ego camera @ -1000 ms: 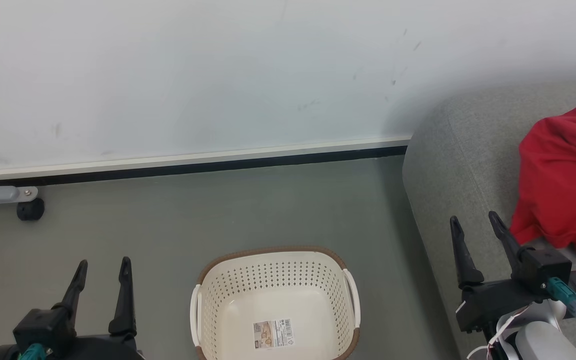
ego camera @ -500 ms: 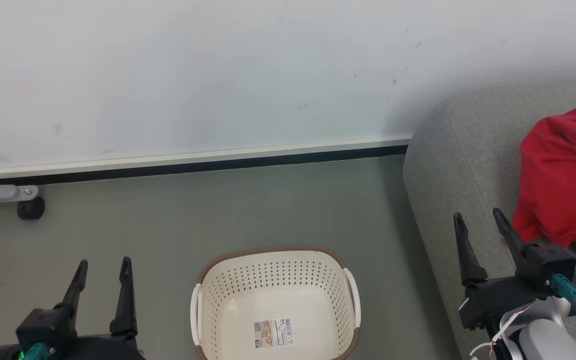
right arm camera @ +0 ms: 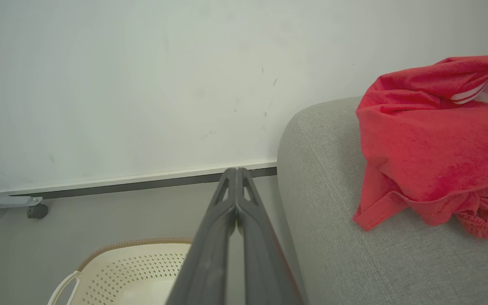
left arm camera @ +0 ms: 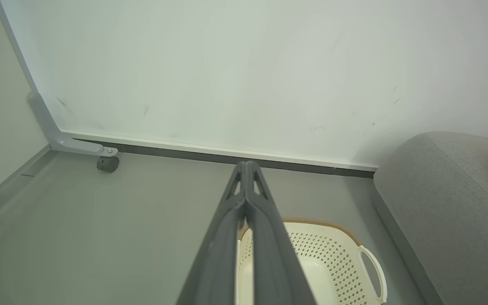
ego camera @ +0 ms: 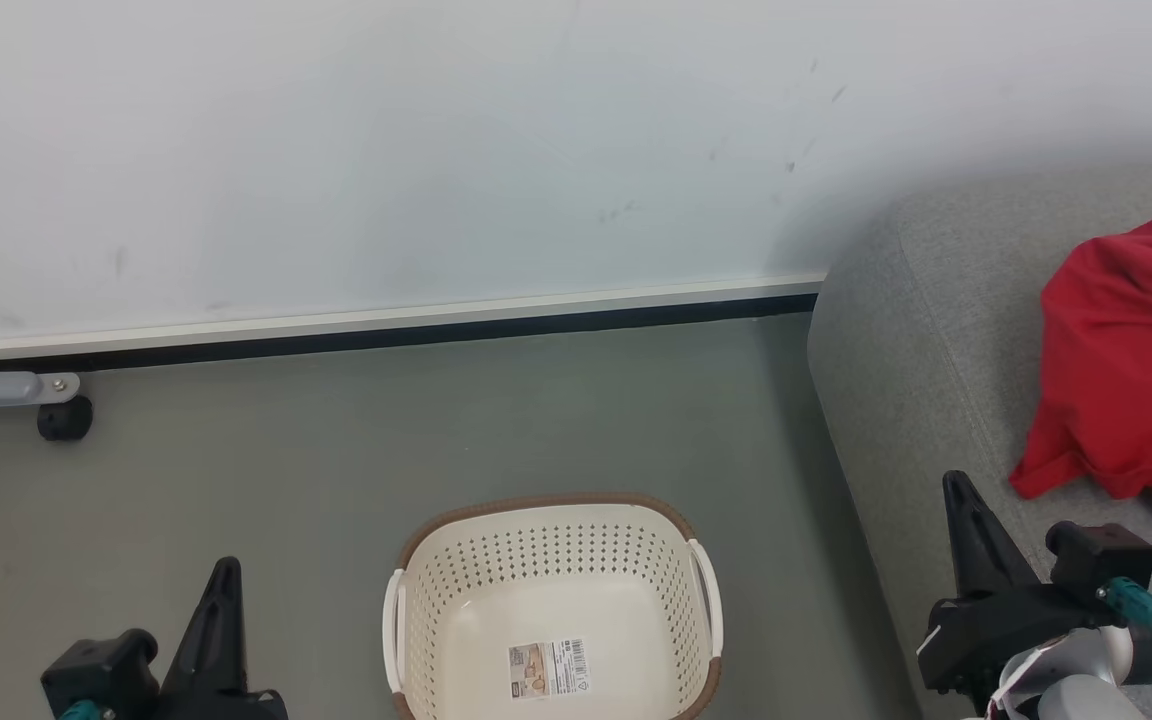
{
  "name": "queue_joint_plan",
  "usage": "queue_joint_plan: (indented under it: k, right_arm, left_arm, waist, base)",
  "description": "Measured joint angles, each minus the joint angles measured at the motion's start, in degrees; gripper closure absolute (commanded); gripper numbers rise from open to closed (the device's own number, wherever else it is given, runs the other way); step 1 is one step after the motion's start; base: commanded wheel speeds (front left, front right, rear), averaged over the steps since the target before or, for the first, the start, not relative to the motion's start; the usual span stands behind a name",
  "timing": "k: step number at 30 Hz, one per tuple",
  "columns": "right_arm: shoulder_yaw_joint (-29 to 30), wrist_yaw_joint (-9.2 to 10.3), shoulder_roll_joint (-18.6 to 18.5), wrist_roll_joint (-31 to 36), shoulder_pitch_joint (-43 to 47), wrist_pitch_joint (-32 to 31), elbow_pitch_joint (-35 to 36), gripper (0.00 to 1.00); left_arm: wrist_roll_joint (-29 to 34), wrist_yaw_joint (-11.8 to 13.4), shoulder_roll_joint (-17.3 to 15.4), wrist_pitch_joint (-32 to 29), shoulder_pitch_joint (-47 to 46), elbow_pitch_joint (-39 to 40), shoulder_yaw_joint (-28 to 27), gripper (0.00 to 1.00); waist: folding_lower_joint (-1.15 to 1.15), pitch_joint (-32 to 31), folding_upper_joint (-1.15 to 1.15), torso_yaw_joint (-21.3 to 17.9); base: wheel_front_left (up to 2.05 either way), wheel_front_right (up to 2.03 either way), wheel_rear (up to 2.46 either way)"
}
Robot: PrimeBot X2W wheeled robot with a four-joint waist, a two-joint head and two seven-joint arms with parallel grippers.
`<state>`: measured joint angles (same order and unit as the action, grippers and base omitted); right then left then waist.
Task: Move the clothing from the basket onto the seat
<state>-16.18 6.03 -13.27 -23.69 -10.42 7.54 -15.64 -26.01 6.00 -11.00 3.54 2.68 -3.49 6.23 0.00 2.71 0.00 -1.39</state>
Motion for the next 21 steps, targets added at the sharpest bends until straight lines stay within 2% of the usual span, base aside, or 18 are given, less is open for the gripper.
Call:
queue_joint_plan:
  k: [21]
  right_arm:
    - [5.41,-2.82,2.37,-16.16,0.47,-3.55,-0.54,1.0]
  left_arm:
    - [-15.24,-2.56,1.98,-2.52,-1.18,-2.89,-2.55,1.0]
  waist:
    - [0.0,-0.61,0.0,0.3]
  base:
    - [0.0,0.0,0.0]
